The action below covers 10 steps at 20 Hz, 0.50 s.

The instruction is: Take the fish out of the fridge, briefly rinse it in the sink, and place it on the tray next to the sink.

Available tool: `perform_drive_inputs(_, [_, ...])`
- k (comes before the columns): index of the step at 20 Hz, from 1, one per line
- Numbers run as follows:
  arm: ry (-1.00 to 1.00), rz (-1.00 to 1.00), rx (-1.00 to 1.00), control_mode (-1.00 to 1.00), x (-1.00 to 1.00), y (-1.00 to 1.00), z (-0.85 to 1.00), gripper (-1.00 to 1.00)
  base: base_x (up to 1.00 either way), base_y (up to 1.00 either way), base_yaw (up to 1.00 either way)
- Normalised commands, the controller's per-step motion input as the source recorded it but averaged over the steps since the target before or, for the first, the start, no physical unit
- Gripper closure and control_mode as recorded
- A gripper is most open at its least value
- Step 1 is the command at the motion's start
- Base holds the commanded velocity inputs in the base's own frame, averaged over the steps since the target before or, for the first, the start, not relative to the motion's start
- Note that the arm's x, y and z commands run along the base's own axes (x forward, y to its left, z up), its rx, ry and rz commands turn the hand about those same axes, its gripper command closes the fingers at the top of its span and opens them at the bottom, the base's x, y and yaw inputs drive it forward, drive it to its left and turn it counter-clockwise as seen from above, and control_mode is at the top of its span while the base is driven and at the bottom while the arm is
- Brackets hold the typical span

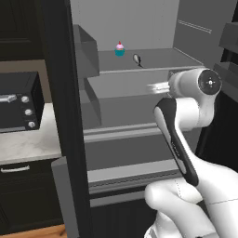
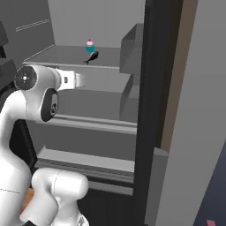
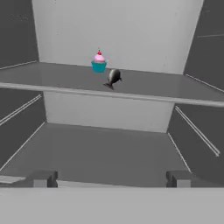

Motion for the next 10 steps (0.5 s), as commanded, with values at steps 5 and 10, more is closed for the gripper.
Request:
perform_drive_inputs(5, [-0.31, -0.04, -0.01, -1.00, 0.44, 0.00, 0.79, -1.00, 0.00, 0.00, 0.00])
perform_drive_inputs(10, [0.00, 0.00, 0.03, -1.00, 0.60, 0.00, 0.41, -1.00, 0.00, 0.00, 0.00])
